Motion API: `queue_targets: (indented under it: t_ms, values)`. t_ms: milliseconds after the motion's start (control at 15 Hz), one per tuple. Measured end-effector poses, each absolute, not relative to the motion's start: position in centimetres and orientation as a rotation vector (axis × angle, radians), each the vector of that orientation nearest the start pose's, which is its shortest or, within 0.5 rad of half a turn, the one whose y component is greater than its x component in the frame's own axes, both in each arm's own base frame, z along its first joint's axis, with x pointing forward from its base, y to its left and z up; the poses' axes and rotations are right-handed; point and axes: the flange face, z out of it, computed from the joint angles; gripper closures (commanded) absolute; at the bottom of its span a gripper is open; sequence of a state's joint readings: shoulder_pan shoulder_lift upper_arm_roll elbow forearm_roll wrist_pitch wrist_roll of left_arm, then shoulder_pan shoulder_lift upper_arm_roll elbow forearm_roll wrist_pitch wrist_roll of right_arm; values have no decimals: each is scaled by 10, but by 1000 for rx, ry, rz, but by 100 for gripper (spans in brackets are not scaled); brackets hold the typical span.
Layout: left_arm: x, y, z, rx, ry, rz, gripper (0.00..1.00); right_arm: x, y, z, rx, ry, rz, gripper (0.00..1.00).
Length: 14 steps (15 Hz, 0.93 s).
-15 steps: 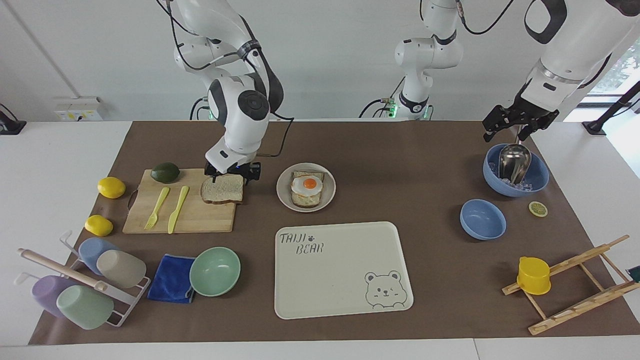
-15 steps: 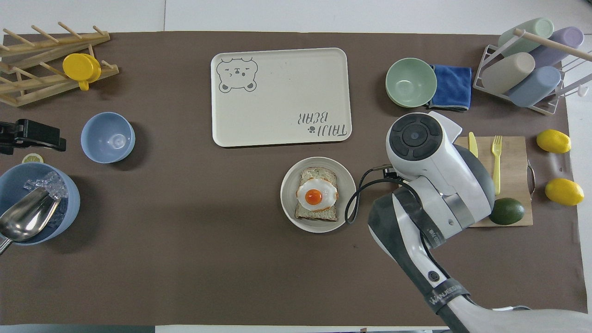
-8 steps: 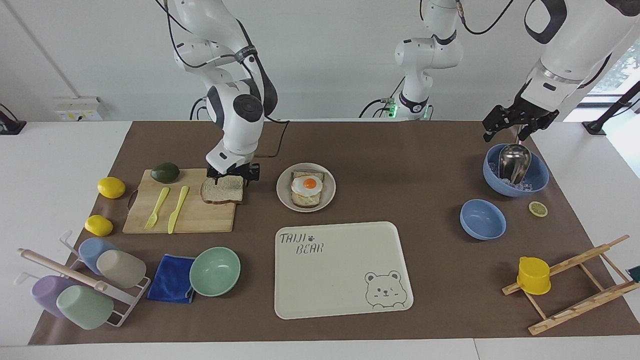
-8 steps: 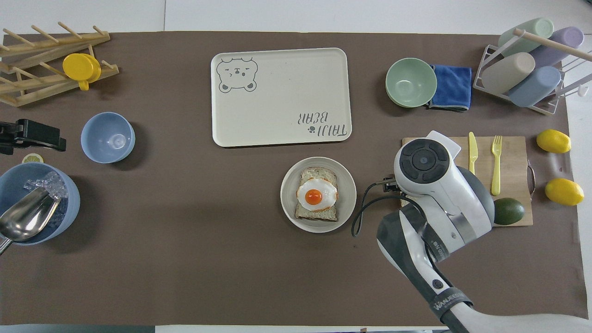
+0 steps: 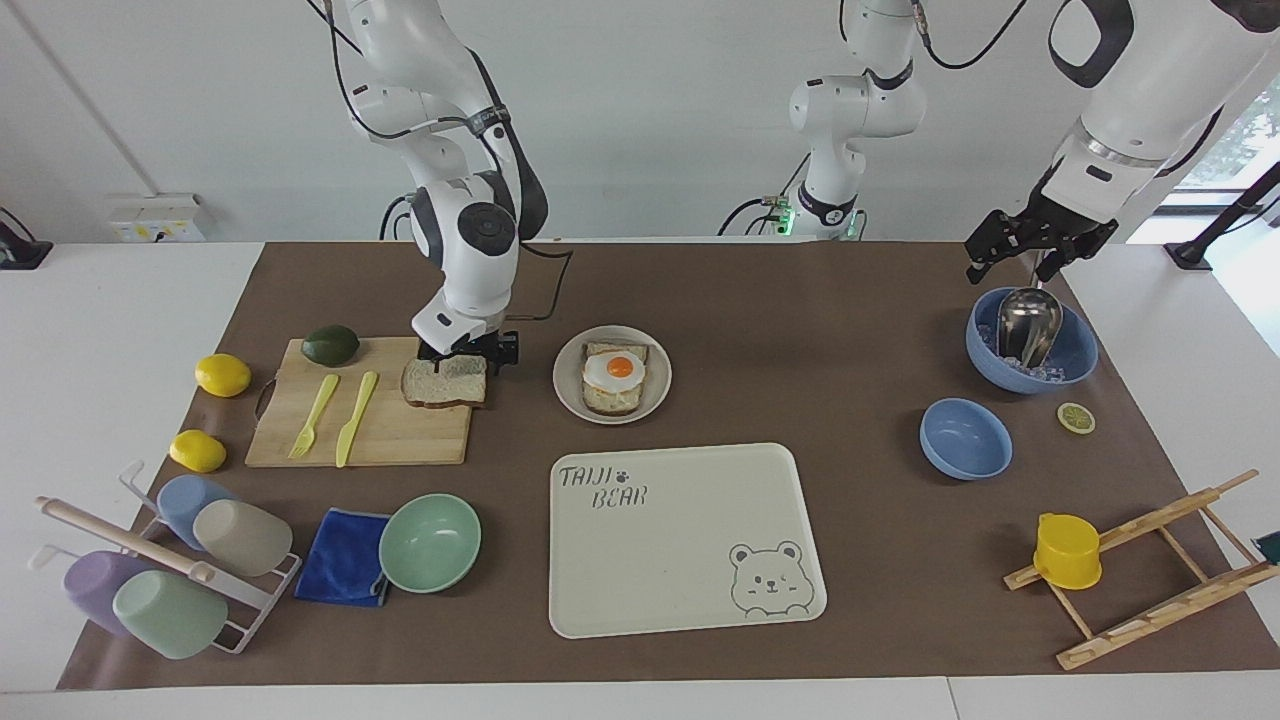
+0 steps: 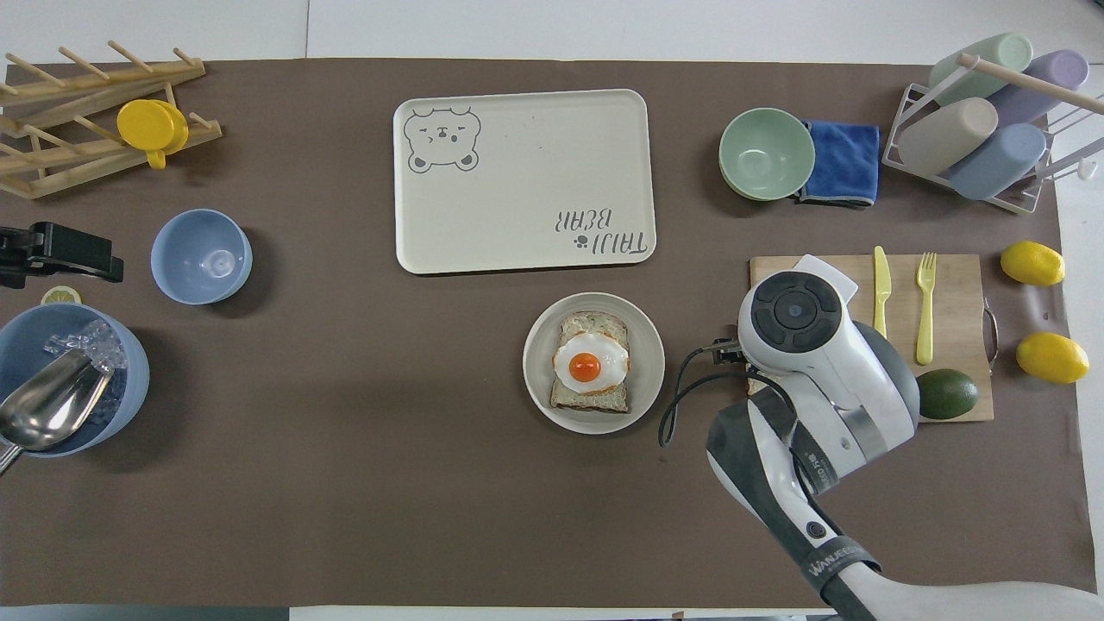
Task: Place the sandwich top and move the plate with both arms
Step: 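Lift the bread slice and carry it toward the plate with the right gripper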
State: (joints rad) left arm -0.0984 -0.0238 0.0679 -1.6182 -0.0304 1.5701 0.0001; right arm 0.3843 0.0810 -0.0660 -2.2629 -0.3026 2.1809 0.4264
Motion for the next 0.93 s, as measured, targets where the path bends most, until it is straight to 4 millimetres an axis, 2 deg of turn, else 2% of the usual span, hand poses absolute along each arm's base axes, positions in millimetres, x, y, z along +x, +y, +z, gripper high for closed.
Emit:
queue_targets:
  t_ms: [933]
  values:
    - [546, -19, 615, -3173, 48, 39, 0, 476, 146, 294, -3415, -165, 152, 0]
